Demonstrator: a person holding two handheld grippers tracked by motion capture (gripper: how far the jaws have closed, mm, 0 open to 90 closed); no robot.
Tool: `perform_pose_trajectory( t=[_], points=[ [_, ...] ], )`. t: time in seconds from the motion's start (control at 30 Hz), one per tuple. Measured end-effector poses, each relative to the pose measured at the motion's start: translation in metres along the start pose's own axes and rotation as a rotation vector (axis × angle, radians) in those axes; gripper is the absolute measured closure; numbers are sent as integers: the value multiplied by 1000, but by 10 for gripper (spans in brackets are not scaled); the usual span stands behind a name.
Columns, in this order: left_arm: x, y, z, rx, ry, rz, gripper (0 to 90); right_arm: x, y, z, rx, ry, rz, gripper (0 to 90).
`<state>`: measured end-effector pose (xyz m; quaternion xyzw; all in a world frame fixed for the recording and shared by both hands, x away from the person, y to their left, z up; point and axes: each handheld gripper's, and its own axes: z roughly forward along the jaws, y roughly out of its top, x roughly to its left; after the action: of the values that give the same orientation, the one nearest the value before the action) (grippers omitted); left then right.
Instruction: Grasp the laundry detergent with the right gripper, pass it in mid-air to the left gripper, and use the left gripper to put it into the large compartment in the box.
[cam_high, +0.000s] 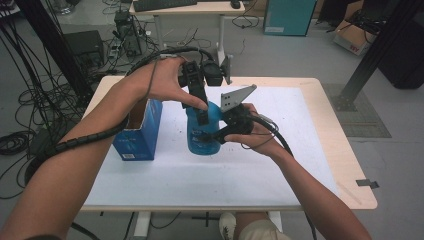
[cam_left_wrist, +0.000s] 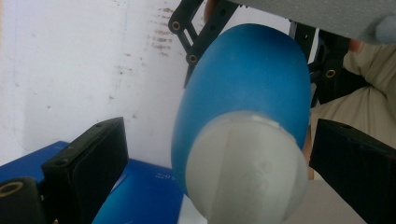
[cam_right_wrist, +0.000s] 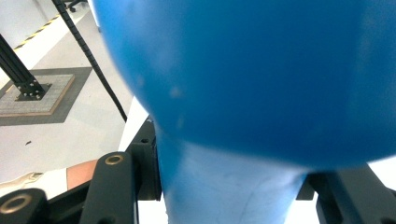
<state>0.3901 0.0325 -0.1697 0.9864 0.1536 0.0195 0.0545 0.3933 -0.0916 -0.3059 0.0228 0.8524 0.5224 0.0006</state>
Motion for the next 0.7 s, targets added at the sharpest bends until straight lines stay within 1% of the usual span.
perform_pose_trajectory(
  t=[0.1, 0.23, 0.27, 0.53, 0.57, 0.6, 0.7],
  points=[
    [0, 0, 0, -2, -4, -2, 47, 0, 0, 0, 0, -1, -7, 441],
    [-1, -1, 1, 1, -9, 1, 47, 1, 1, 1, 2, 0, -2, 441],
    [-1, -2, 2, -2, -3, 0, 47, 1, 1, 1, 1, -1, 3, 441],
    [-1, -2, 2, 1, -7, 2, 47, 2, 2, 2, 5, 5, -3, 441],
    [-1, -3, 2, -4, -3, 2, 47, 2, 2, 2, 5, 5, -7, 441],
    [-1, -2, 2, -1, -12, 3, 47, 2, 2, 3, 5, 5, -6, 441],
    [-2, -3, 2, -5, -4, 4, 47, 2, 2, 3, 4, 5, -6, 441]
  ],
)
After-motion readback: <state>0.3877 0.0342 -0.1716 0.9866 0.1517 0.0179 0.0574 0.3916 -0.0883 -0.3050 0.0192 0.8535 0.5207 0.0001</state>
